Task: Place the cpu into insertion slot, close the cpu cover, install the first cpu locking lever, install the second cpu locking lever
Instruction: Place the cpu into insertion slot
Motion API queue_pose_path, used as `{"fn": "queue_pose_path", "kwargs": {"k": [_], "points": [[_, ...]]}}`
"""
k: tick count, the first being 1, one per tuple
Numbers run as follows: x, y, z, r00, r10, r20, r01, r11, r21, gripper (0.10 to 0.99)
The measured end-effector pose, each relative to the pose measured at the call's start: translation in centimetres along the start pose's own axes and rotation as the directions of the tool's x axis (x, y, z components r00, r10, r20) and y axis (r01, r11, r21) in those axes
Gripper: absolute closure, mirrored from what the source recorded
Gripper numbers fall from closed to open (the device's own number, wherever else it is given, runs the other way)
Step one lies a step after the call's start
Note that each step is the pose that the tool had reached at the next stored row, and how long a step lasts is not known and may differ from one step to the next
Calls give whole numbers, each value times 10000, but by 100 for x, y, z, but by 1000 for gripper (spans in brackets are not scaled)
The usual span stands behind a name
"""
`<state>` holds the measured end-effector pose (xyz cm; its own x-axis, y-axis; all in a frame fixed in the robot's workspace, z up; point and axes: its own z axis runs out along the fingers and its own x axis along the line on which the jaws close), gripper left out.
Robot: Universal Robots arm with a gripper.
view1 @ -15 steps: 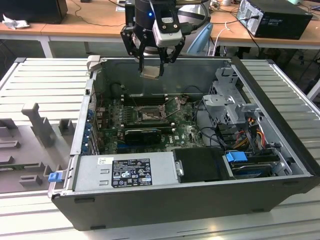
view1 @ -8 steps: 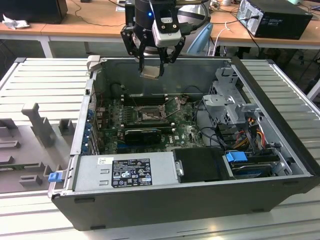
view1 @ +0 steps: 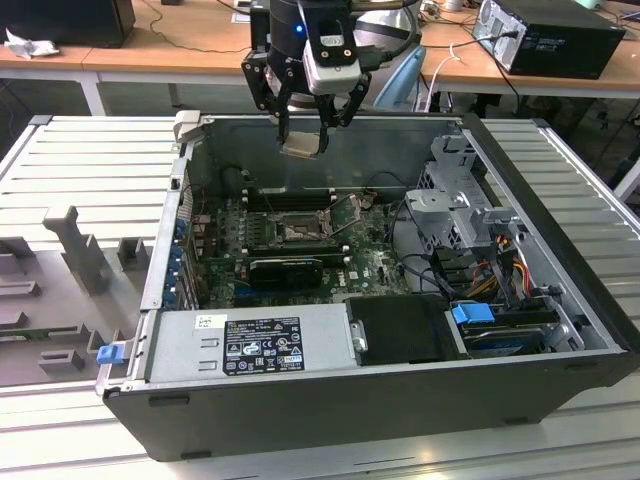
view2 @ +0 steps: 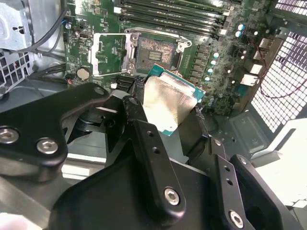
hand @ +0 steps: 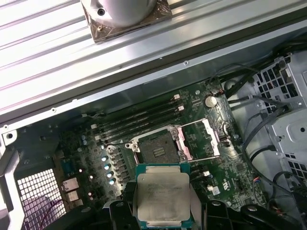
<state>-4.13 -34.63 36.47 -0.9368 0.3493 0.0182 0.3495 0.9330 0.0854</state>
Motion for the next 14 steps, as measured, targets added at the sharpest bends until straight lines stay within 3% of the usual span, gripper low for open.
{"fn": "queue_pose_path", "kwargs": {"k": [14], "points": [[0, 0, 1, 9989, 459, 39, -459, 9989, -10, 557]]}}
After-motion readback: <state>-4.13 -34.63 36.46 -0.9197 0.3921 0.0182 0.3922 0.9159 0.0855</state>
